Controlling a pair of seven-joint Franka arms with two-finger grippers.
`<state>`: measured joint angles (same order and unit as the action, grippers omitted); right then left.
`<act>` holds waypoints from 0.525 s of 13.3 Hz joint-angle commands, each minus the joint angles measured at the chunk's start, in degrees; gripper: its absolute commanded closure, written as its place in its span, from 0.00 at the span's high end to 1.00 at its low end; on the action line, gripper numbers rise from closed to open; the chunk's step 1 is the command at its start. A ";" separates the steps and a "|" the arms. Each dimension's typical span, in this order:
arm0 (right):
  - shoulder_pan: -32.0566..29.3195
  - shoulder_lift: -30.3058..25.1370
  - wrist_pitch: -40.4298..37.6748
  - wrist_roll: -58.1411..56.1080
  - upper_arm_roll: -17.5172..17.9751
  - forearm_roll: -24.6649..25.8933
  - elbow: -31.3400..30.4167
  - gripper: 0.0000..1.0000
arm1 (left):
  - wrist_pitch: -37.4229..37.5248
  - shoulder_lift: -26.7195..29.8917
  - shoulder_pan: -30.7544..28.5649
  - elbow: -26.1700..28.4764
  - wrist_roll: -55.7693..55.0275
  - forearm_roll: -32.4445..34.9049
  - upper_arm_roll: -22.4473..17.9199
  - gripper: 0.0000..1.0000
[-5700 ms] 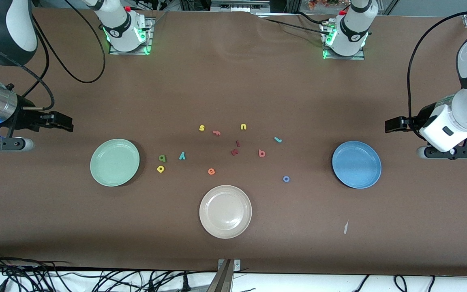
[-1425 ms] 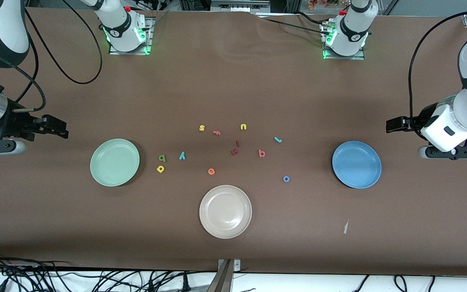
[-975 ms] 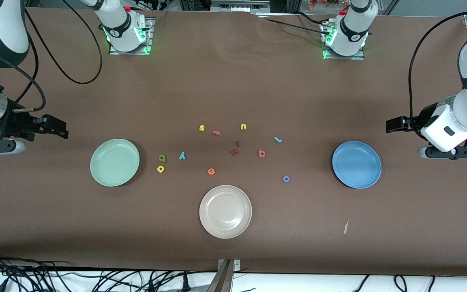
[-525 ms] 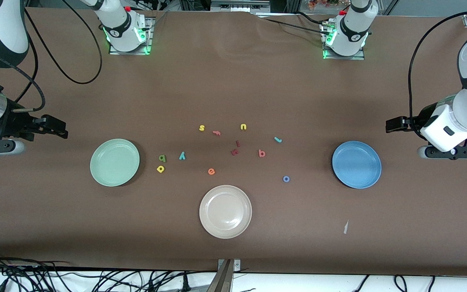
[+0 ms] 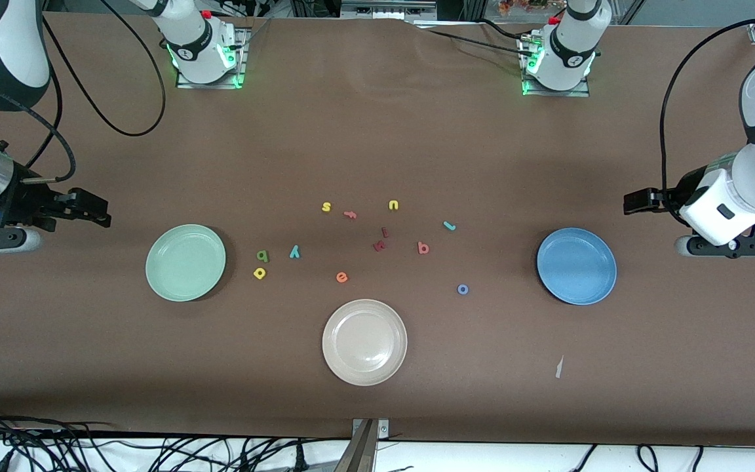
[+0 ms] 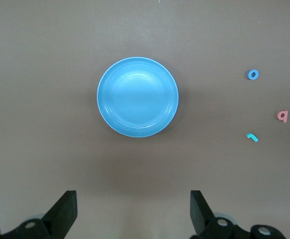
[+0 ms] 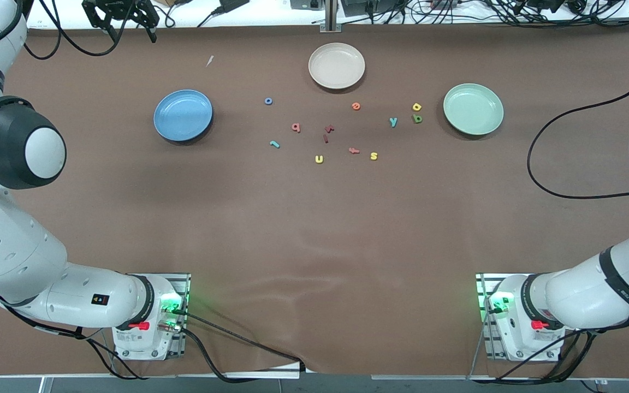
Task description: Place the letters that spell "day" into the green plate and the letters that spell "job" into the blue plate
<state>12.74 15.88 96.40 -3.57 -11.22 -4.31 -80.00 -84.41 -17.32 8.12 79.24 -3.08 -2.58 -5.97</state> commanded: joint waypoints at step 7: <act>0.27 0.73 1.86 -0.56 0.32 1.05 0.90 1.00 | 1.00 0.62 0.06 -0.31 0.97 -1.12 -0.19 1.00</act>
<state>12.98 16.19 98.18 -3.57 -11.18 -4.06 -80.00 -84.40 -17.32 8.12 79.24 -3.08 -2.58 -5.97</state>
